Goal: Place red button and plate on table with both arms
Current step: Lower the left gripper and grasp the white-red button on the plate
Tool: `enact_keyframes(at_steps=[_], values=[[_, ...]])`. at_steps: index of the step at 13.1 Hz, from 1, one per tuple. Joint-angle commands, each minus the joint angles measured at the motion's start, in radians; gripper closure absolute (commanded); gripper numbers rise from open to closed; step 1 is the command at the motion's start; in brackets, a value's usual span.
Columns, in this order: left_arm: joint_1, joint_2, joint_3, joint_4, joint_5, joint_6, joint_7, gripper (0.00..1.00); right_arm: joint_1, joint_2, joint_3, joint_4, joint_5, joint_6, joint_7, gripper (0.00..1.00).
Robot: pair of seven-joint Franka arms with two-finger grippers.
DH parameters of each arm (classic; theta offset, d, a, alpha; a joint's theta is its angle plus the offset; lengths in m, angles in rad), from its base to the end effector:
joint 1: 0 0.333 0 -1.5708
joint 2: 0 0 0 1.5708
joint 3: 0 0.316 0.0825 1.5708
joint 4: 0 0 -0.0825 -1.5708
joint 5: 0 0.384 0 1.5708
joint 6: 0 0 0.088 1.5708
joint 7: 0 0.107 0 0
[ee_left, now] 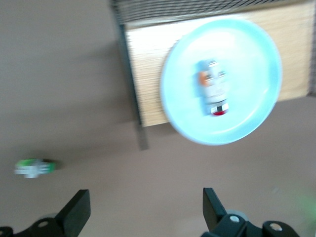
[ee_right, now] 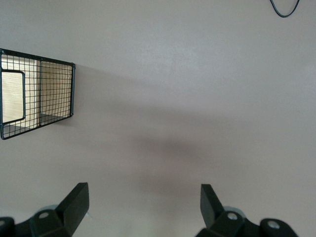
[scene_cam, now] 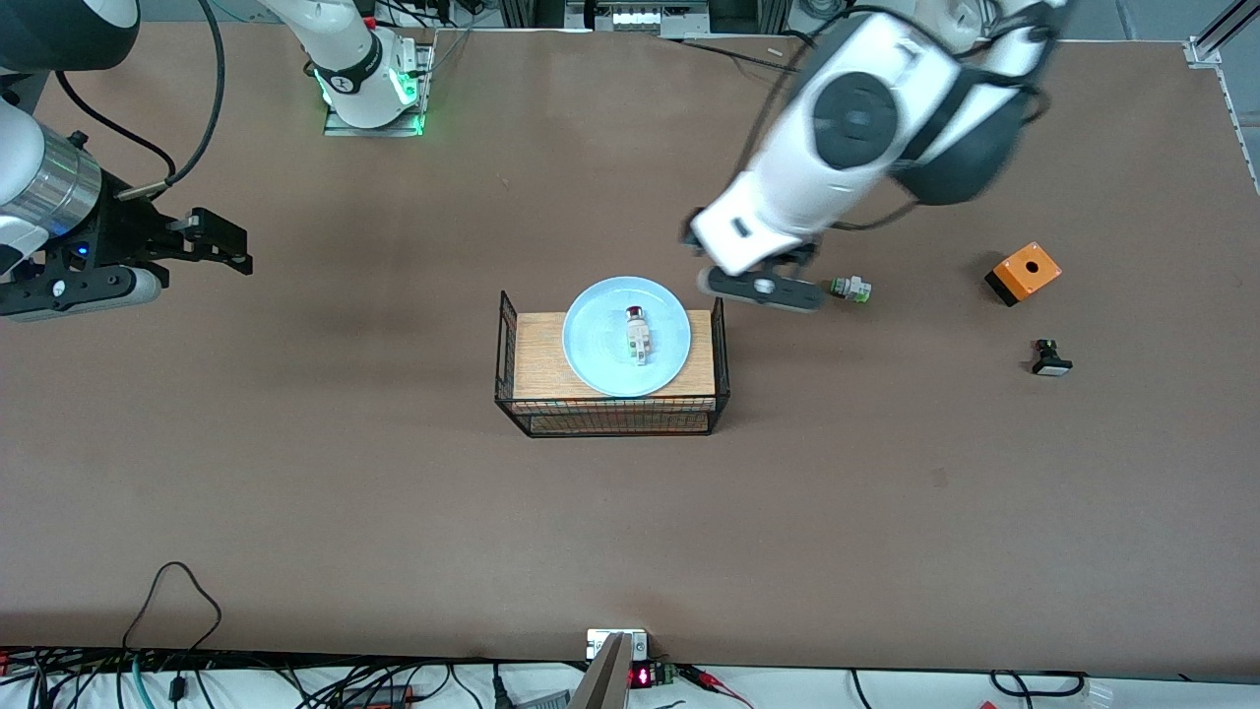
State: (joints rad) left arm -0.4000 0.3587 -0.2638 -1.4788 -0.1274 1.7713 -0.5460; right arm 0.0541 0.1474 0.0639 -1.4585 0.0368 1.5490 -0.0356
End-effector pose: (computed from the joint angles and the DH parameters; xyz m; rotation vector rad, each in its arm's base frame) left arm 0.5272 -0.3966 0.4744 2.9822 -0.1124 -0.2511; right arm 0.5921 0.0714 0.5909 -3.0874 -0.2365 0.0905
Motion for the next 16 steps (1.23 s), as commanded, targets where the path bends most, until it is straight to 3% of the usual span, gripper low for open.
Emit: enact_keyframes(at_steps=[1, 5, 7, 13, 16], values=[[-0.075, 0.103, 0.015, 0.087, 0.02, 0.057, -0.141, 0.0, -0.008, 0.001, 0.001, 0.013, 0.011, -0.01, -0.012, 0.0], [-0.117, 0.262, 0.025, 0.256, 0.103, 0.091, -0.209, 0.0, -0.01, 0.003, -0.001, 0.013, 0.011, -0.01, -0.012, 0.0], [-0.117, 0.299, 0.026, 0.261, 0.104, 0.166, -0.21, 0.0, -0.008, 0.003, 0.0, 0.013, 0.009, -0.01, -0.012, 0.0], [-0.125, 0.356, 0.026, 0.259, 0.204, 0.192, -0.203, 0.0, -0.008, 0.003, 0.001, 0.013, 0.011, -0.01, -0.012, 0.0], [-0.14, 0.365, 0.026, 0.253, 0.207, 0.25, -0.213, 0.16, -0.01, 0.003, -0.001, 0.013, 0.011, -0.01, -0.02, 0.0]])
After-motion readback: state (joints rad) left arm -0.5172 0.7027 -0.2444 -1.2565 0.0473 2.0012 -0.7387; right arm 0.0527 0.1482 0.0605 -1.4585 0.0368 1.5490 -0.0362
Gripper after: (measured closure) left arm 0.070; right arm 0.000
